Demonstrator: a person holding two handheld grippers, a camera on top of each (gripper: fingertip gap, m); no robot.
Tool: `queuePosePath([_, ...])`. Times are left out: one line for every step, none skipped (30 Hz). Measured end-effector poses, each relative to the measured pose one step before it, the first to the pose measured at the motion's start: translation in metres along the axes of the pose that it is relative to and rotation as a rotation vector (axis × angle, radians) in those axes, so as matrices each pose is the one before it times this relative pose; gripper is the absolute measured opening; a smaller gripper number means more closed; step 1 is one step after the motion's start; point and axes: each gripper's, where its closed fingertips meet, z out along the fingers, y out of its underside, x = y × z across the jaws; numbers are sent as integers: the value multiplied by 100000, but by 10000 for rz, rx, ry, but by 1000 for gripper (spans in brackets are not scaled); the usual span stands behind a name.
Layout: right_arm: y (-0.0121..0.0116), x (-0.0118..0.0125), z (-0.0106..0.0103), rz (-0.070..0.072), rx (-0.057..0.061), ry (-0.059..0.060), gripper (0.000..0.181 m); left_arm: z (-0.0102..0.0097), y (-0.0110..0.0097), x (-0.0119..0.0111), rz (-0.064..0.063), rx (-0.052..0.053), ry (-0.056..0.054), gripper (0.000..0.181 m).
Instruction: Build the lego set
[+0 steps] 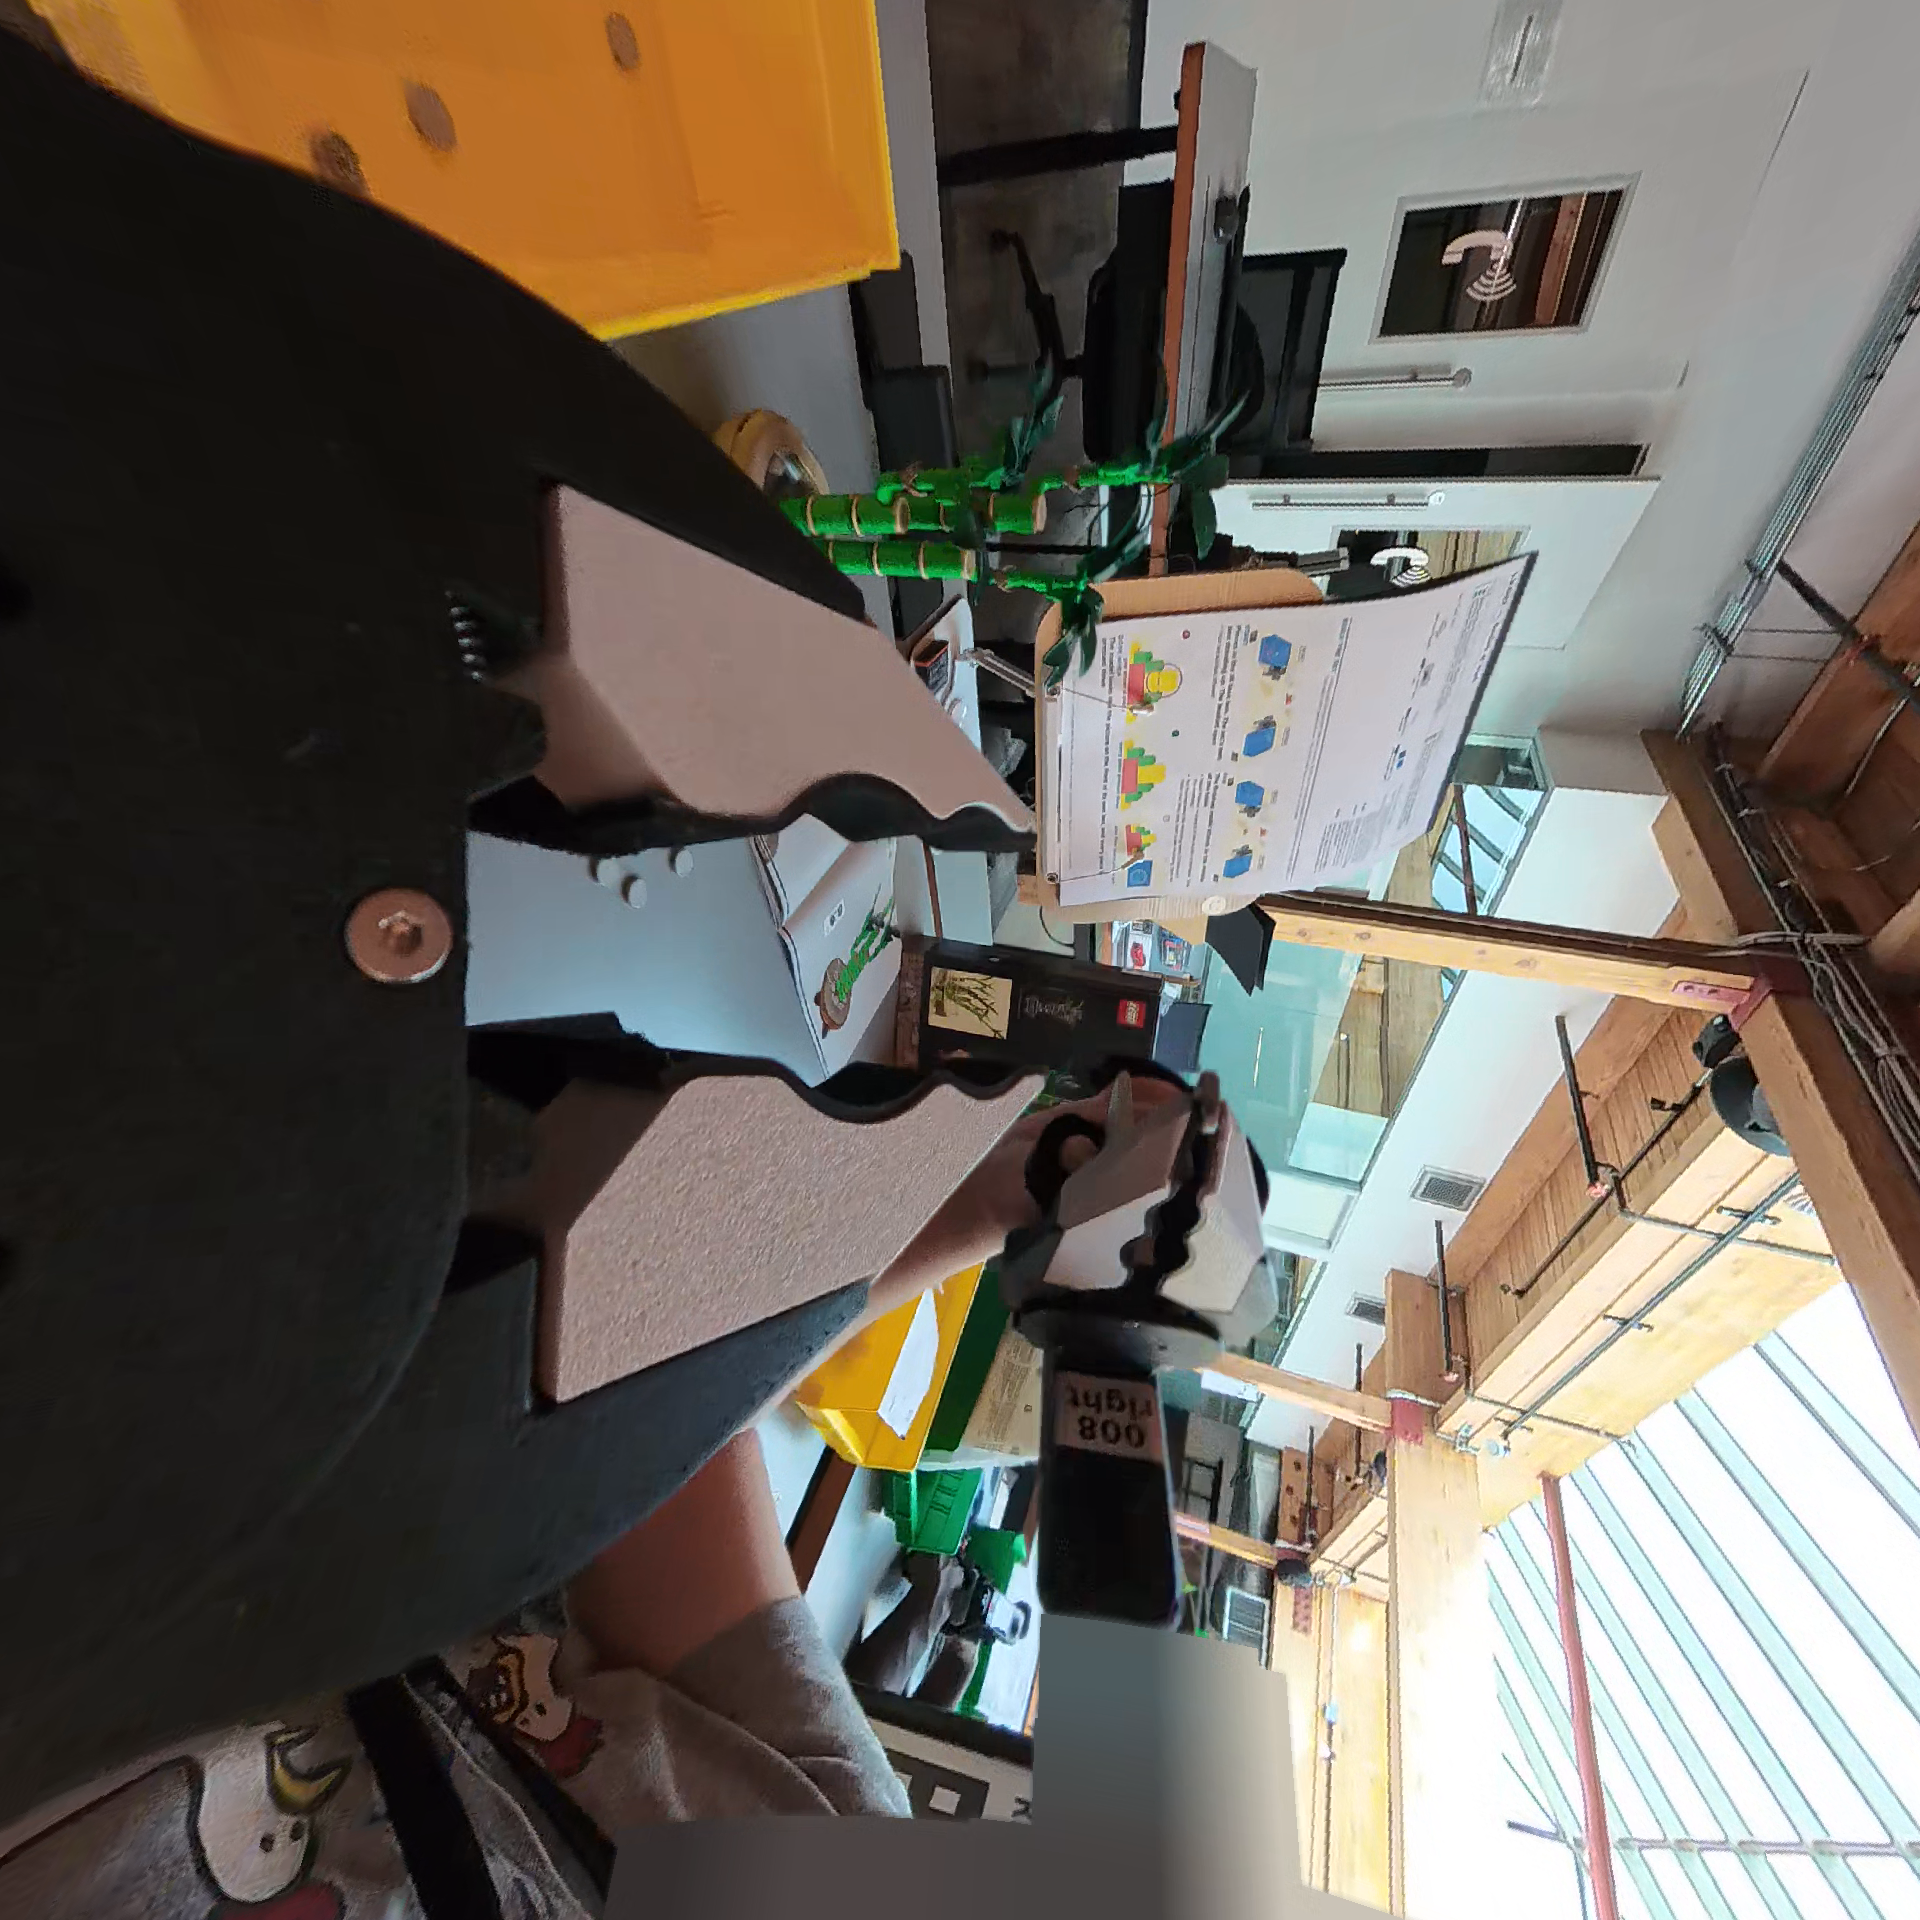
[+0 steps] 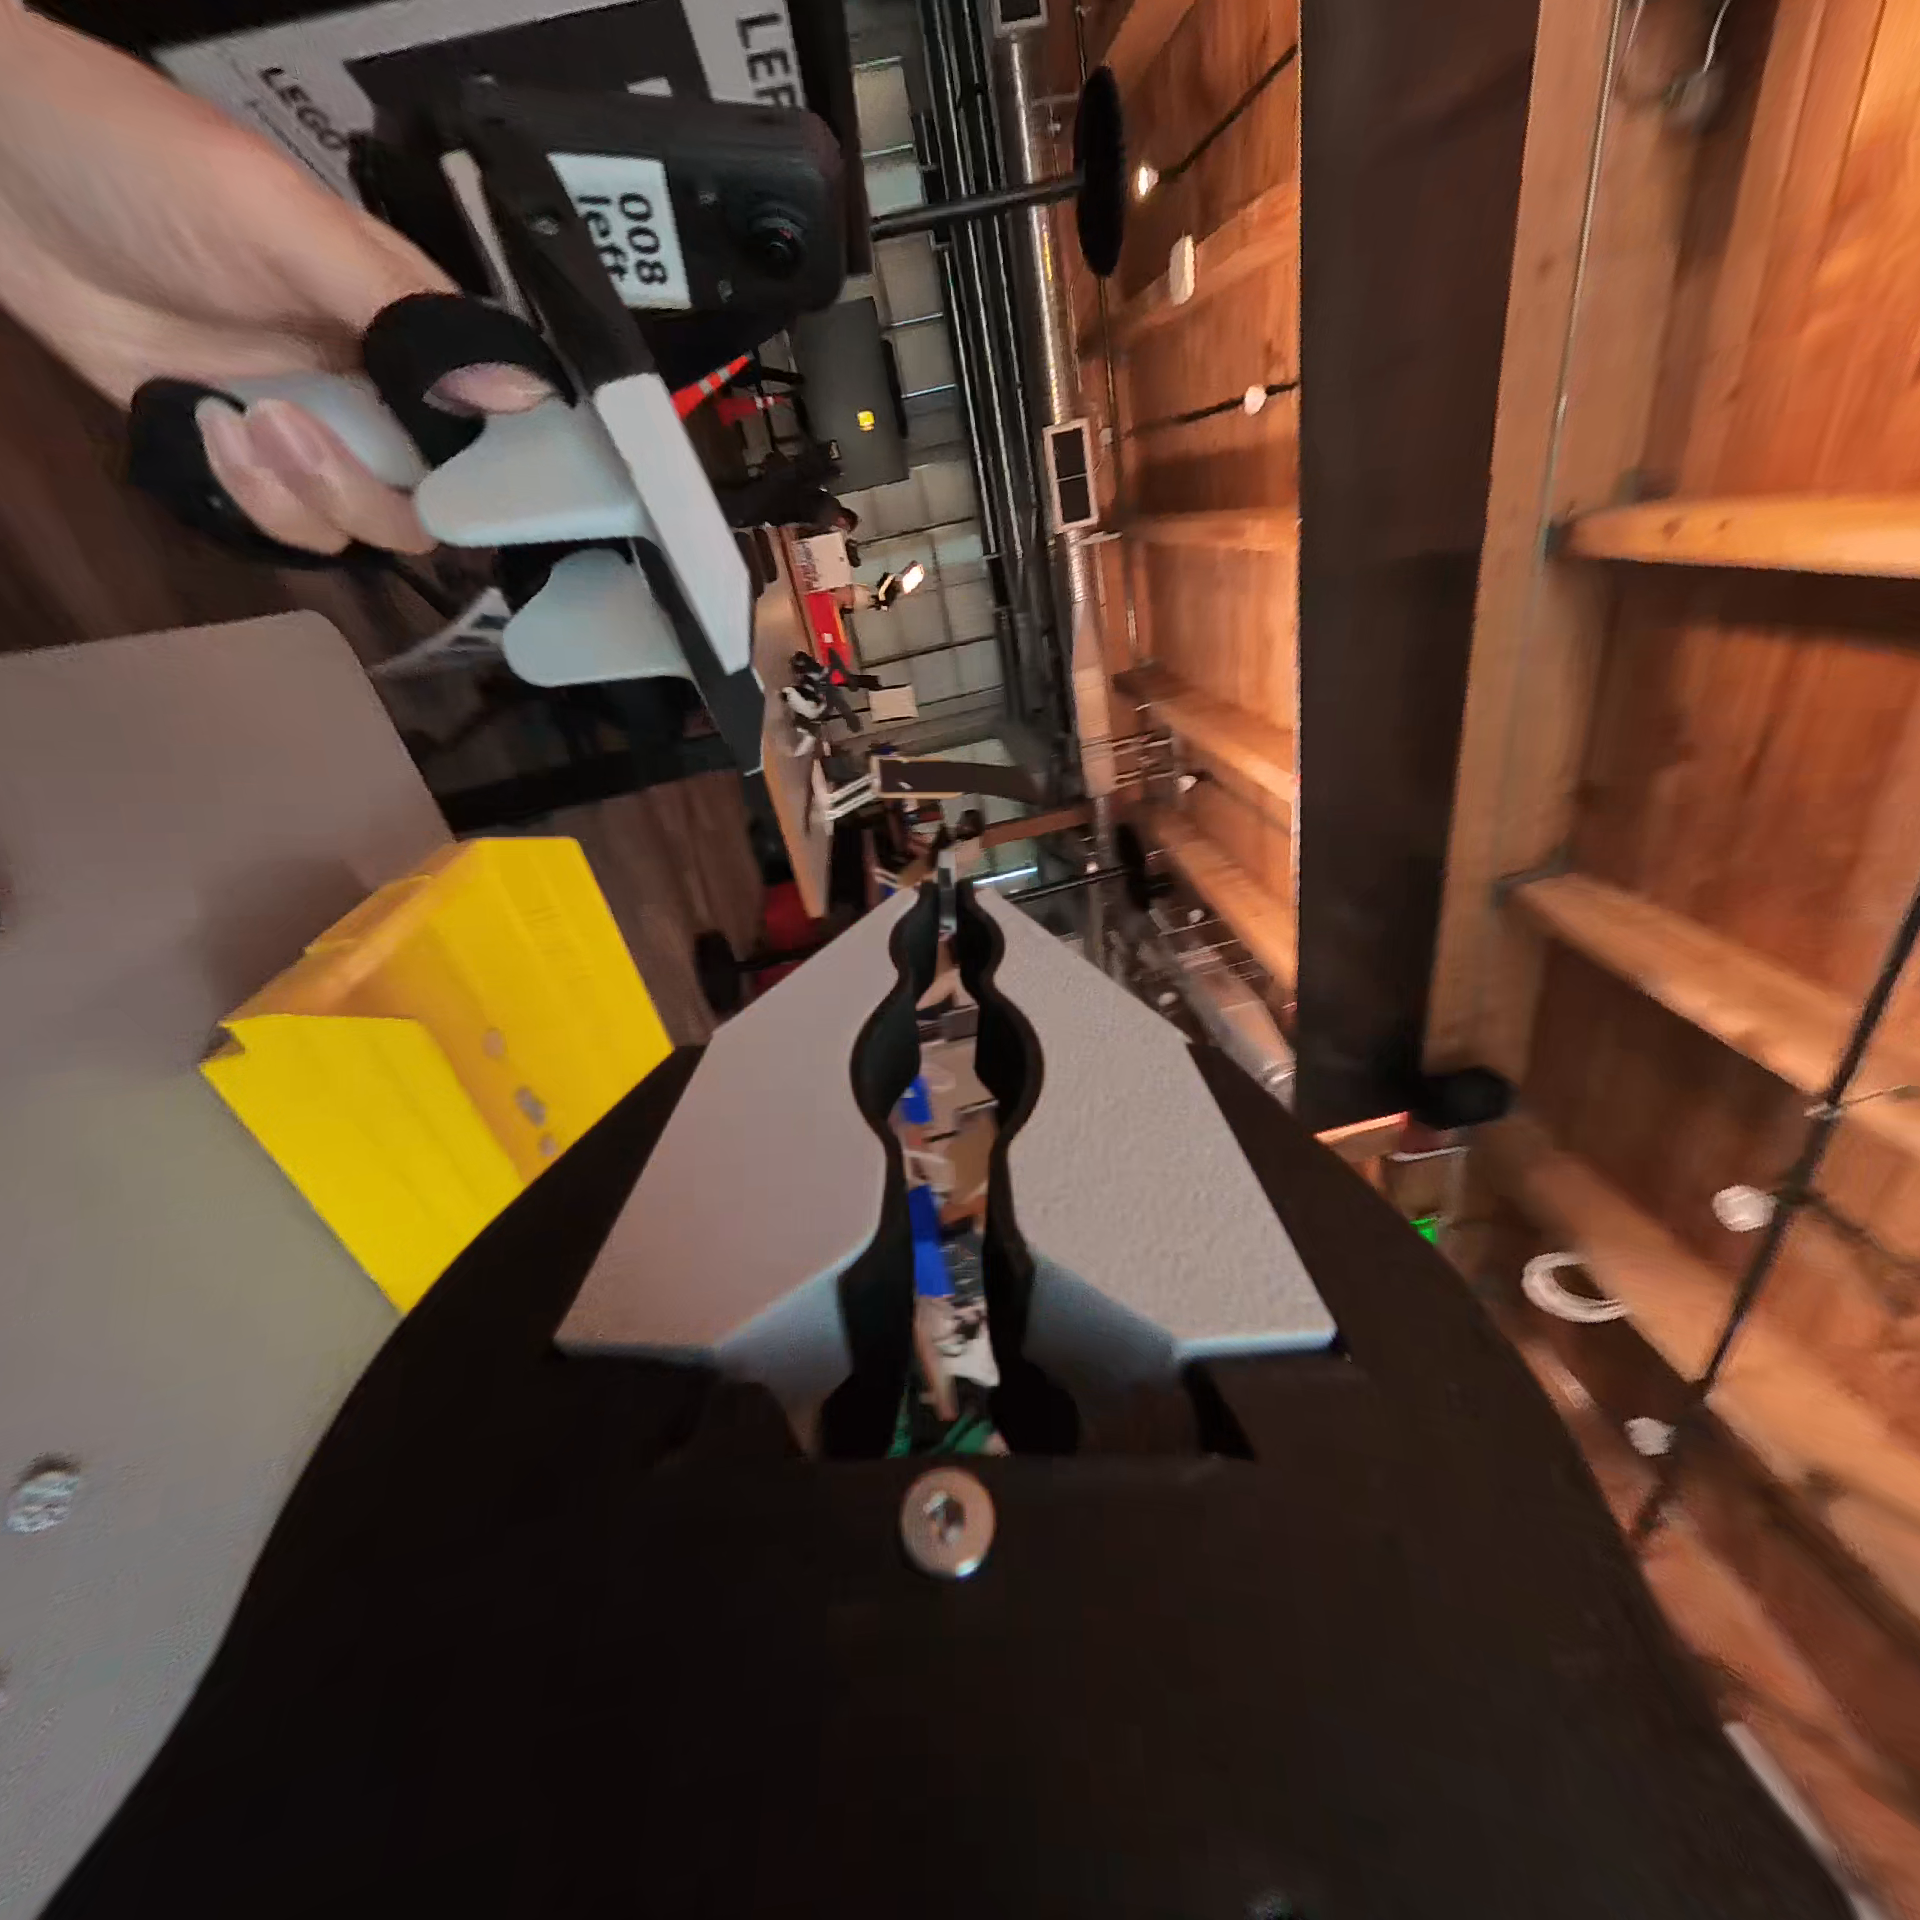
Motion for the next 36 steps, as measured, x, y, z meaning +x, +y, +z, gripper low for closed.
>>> queuePosePath([-904,-588,102,-755,12,30,2,-751,-248,87,47,75,-92,36])
queuePosePath([-630,-1117,62,-795,-99,-243,2,-731,-207,89,44,63,-95,35])
queuePosePath([-269,-1483,-88,-665,-259,-397,2,-678,-134,113,47,33,-95,34])
queuePosePath([82,-1662,-346,-467,-380,-381,2,-642,-40,108,46,20,-101,32])
queuePosePath([287,-1784,-605,-231,-338,-300,2,-603,-1,46,40,33,-130,31])
queuePosePath([372,-2121,-712,12,-180,-412,2,-570,55,-83,34,30,-185,29])
queuePosePath([920,-2325,-604,138,-320,-586,2,-553,142,-202,6,-16,-224,29])
queuePosePath([1696,-2139,-510,220,-661,-536,2,-527,292,-178,-38,-111,-185,28])
queuePosePath([1921,-1944,-555,222,-687,-445,1,-480,424,-33,-72,-190,-94,28])
queuePosePath([1645,-1942,-612,258,-439,-462,2,-445,435,74,-85,-199,-38,29])
queuePosePath([1466,-1961,-600,375,-290,-456,2,-412,394,93,-74,-159,-41,29])
queuePosePath([1414,-1810,-511,425,-247,-344,2,-388,303,96,-46,-107,-52,29])
queuePosePath([1242,-1751,-339,391,-151,-307,2,-344,232,109,-20,-70,-45,29])
queuePosePath([1067,-1919,-198,374,-123,-445,2,-296,174,93,-14,-55,-38,29])
queuePosePath([943,-1773,-89,232,-166,-388,2,-229,109,36,-16,-45,-42,29])
queuePosePath([756,-1329,60,7,-166,-239,2,-156,39,-27,-20,-33,-46,29])
queuePosePath([632,-782,197,-152,-242,-150,2,-107,-60,-37,-26,-2,-31,29])
queuePosePath([549,-326,347,-82,-269,-121,2,-52,-142,3,-34,36,4,29])
queuePosePath([312,14,437,158,-127,-55,2,5,-195,87,-34,52,49,29])
queuePosePath([233,100,487,243,-15,-44,2,35,-224,157,-21,63,68,28])
queuePosePath([293,81,480,120,-36,-42,2,61,-266,209,12,91,67,28])
queuePosePath([336,-38,443,20,-69,-95,2,76,-268,236,40,108,68,28])
queuePosePath([272,-145,408,43,-51,-152,2,95,-187,240,40,81,59,27])
queuePosePath([228,-151,366,78,-31,-137,2,125,-93,181,27,25,41,27])
queuePosePath([270,-329,346,48,-82,-241,2,131,8,137,22,-23,26,27])
queuePosePath([360,-368,312,1,-174,-279,2,137,66,85,25,-48,-1,27])
queuePosePath([212,-315,192,-77,-167,-229,3,160,91,37,25,-58,-22,27])
queuePosePath([-175,-325,34,-121,10,-228,3,157,120,28,22,-74,-16,27])
queuePosePath([-309,-343,-8,1,99,-269,3,175,174,34,26,-103,0,27])
queuePosePath([47,-268,144,165,-67,-248,3,193,217,1,32,-124,-18,27])
queuePosePath([436,-167,261,179,-263,-181,4,219,175,-65,35,-105,-53,27])
queuePosePath([408,204,228,85,-219,67,4,219,121,-69,30,-67,-48,27])
queuePosePath([227,67,133,16,-98,-22,4,230,89,12,10,-47,9,27])
queuePosePath([-15,21,21,92,38,-68,4,233,50,80,-23,-39,57,27])
queuePosePath([-56,-15,-20,220,30,-119,5,211,42,103,-40,-29,63,27])
queuePosePath([-62,-18,-26,309,42,-109,5,173,26,83,-32,-28,44,27])
